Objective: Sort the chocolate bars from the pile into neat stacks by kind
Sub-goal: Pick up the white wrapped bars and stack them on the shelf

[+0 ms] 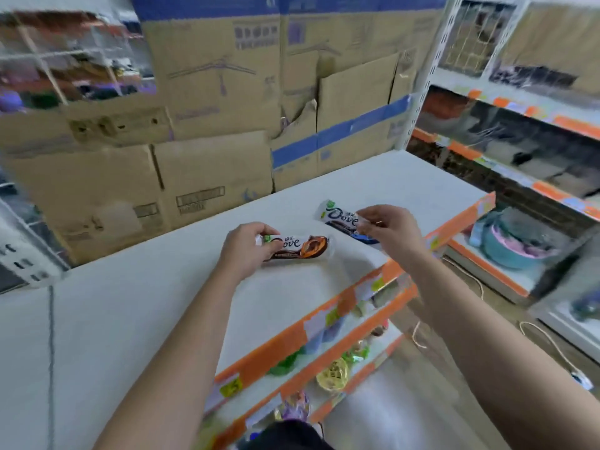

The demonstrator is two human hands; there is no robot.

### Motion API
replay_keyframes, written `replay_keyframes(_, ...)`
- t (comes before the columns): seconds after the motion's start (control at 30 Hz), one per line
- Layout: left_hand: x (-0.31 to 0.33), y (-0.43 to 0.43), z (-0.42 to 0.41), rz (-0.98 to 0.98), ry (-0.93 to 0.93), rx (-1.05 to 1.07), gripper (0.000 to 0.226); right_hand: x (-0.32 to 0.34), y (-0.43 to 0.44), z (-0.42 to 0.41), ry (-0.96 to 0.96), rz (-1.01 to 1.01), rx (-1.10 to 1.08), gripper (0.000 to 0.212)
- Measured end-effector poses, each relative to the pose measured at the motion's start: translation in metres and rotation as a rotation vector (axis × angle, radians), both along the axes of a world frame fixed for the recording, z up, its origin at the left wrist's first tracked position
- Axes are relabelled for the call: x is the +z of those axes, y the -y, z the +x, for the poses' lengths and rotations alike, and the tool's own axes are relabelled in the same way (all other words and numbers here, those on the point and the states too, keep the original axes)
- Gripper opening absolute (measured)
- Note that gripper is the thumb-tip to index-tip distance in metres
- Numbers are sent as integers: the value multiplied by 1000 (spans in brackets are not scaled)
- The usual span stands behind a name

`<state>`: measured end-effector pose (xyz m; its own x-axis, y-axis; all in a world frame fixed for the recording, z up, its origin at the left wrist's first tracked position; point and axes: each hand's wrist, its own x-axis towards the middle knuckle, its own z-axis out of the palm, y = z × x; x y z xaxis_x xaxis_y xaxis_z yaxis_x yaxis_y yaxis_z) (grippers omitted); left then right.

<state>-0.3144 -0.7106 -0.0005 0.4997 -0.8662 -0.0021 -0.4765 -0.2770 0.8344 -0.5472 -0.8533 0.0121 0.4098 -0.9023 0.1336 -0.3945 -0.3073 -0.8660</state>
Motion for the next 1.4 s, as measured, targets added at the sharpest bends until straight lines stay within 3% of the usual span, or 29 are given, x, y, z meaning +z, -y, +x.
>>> replay_keyframes(0.37, 1, 127, -26, 44, 35, 85, 9, -5, 164, -21, -83, -38, 65, 18)
replay_keyframes(0.73, -9, 190, -84, 66, 105, 357, 13, -14, 295, -3, -161, -88, 355, 14)
replay_keyframes(0.93, -11, 200, -93, 75, 116, 451, 17, -20, 324, 32, -194, -144, 502, 13)
replay_keyframes(1.4, -8, 216, -83, 48, 137, 474, 19, -48, 338, 71, -156, -581, 426, 10)
